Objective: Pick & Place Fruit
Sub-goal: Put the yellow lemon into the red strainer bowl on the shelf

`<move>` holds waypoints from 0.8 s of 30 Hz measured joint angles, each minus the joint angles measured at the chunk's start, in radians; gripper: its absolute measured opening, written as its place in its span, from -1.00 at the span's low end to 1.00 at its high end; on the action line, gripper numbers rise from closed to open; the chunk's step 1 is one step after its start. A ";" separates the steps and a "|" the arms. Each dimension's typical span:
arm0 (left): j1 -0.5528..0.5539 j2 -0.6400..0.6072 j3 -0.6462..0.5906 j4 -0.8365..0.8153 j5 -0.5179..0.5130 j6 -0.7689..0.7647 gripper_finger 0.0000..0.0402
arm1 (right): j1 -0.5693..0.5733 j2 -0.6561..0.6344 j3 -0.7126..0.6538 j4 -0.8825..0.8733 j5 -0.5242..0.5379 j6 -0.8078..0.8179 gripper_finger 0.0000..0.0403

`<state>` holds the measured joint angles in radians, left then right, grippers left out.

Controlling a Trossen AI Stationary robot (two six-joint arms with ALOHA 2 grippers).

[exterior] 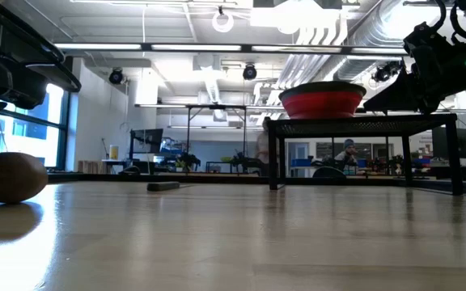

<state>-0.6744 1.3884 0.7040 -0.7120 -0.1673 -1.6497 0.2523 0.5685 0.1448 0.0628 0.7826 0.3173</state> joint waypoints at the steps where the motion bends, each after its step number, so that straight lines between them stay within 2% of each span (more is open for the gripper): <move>1: 0.000 0.000 0.000 0.001 0.000 0.000 0.73 | 0.000 0.000 0.000 0.000 0.000 0.000 -0.99; 8: 0.000 0.000 0.000 0.006 0.000 0.004 0.69 | 0.000 0.000 0.000 0.000 0.000 0.000 -0.99; 17: 0.000 0.000 0.000 0.006 0.000 0.004 0.38 | 0.000 0.000 0.000 0.000 0.000 0.000 -0.99; 24: 0.000 0.000 0.000 0.007 0.000 0.004 0.25 | 0.000 0.000 0.000 0.000 0.000 0.000 -0.99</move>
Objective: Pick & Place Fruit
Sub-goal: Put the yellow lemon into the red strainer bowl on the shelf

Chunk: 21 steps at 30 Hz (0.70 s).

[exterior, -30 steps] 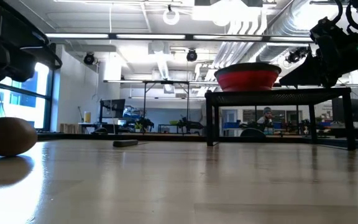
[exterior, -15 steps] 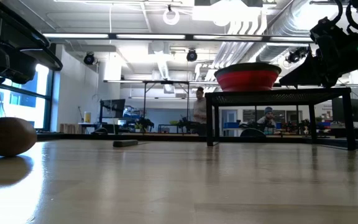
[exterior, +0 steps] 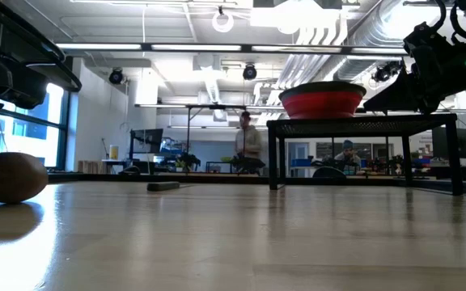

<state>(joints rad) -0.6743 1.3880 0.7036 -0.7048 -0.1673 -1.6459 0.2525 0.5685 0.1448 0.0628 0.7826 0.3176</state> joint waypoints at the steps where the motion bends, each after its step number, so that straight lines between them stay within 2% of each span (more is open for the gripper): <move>1: 0.000 0.000 0.000 0.000 0.000 0.000 0.23 | 0.000 0.000 0.000 0.000 0.000 0.000 -0.99; 7: 0.000 0.000 0.000 0.000 0.001 0.000 0.17 | 0.000 0.000 0.000 0.000 0.000 0.000 -0.99; 21: 0.000 -0.001 0.000 0.011 0.035 -0.010 0.16 | 0.000 0.000 0.000 0.000 0.000 0.000 -0.99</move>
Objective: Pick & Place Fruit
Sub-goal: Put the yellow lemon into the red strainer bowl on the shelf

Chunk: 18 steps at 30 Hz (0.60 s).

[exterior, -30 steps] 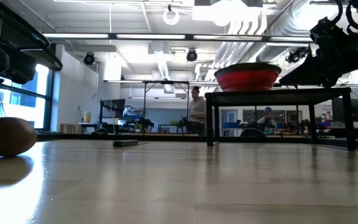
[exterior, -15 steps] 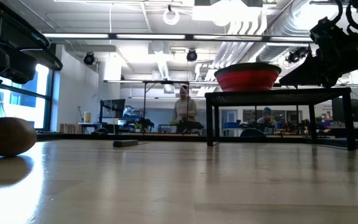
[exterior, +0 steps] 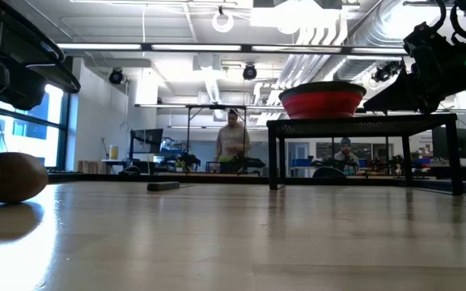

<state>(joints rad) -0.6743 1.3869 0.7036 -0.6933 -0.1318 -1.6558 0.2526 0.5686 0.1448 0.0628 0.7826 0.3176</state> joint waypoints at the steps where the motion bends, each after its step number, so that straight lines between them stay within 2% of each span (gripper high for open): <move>1: 0.000 0.000 0.000 0.002 0.005 -0.001 0.16 | 0.000 0.000 0.000 0.000 0.000 0.000 -0.99; 18: 0.000 -0.004 0.002 0.039 -0.003 0.036 0.15 | 0.000 0.000 0.000 0.000 0.000 0.000 -0.99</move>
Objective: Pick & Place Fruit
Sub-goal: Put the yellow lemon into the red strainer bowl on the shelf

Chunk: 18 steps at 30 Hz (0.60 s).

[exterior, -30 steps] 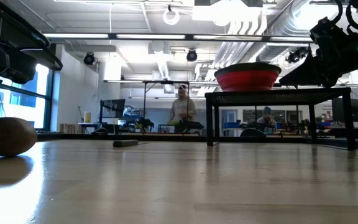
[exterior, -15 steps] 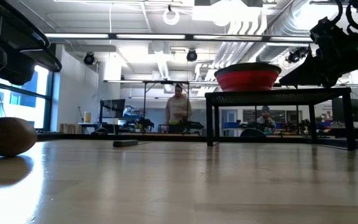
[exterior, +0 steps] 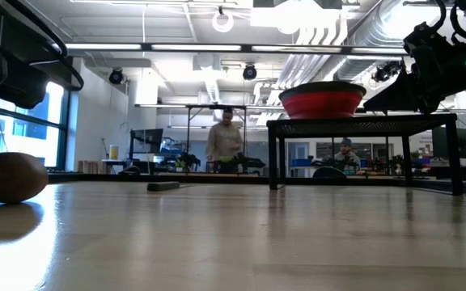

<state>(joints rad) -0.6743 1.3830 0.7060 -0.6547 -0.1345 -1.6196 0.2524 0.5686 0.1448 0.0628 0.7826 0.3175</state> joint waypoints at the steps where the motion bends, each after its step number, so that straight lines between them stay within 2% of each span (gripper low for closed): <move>1: 0.000 0.000 0.002 -0.003 -0.005 0.000 0.15 | 0.000 0.000 0.000 0.000 0.000 0.000 -0.99; 12: 0.000 -0.054 0.107 -0.123 -0.010 0.071 0.15 | 0.000 0.000 0.000 0.000 0.000 0.000 -0.99; 18: 0.000 -0.111 0.184 -0.123 -0.047 0.151 0.15 | 0.000 0.000 0.000 0.000 0.000 0.000 -0.99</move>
<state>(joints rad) -0.6743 1.2716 0.8896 -0.7773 -0.1813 -1.4689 0.2527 0.5686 0.1448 0.0624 0.7830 0.3172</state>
